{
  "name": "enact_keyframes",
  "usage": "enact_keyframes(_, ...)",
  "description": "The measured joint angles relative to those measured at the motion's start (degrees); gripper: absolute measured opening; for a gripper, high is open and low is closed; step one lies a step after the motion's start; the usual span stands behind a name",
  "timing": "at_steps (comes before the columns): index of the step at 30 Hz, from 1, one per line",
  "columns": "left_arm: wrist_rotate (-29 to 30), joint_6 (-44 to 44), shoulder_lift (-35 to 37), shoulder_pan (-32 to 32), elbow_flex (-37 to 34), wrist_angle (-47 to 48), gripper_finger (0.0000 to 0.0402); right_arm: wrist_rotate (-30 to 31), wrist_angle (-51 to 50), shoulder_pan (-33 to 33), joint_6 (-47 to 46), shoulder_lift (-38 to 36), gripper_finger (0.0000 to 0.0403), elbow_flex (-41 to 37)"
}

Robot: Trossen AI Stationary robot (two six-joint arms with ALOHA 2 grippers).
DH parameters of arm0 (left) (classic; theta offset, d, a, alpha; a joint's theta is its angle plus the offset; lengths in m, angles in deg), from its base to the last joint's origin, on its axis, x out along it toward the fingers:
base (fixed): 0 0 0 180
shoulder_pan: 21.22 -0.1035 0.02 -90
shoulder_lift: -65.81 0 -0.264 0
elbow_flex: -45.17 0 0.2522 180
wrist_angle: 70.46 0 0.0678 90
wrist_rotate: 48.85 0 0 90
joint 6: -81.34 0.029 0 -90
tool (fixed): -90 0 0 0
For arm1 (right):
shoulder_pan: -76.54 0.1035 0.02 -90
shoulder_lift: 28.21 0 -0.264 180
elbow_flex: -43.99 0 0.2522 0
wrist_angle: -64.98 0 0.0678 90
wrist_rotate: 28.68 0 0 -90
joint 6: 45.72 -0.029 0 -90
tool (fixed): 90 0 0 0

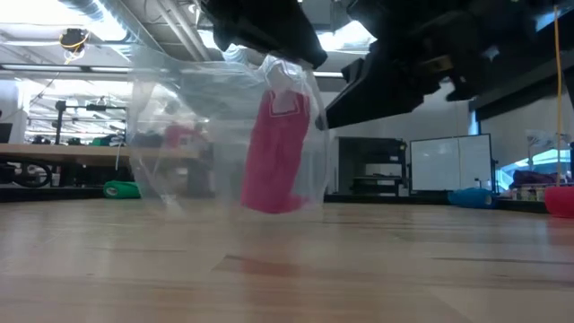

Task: Roll bandage
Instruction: Put the rolled pink bandage into the transparent zip bag

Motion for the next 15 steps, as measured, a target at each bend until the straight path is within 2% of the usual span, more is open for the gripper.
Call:
enact_keyframes(7, 0.04, -0.22, 0.00, -0.79, 0.00, -1.03, 0.0033, 0.40, -0.17, 0.35, 0.07, 0.00, 0.0009, -0.16)
enact_keyframes(15, -0.66, 2.91, 0.01, -1.27, 0.00, -5.46, 0.0033, -6.07, 15.70, -0.42, 4.91, 5.70, 0.0009, -0.20)
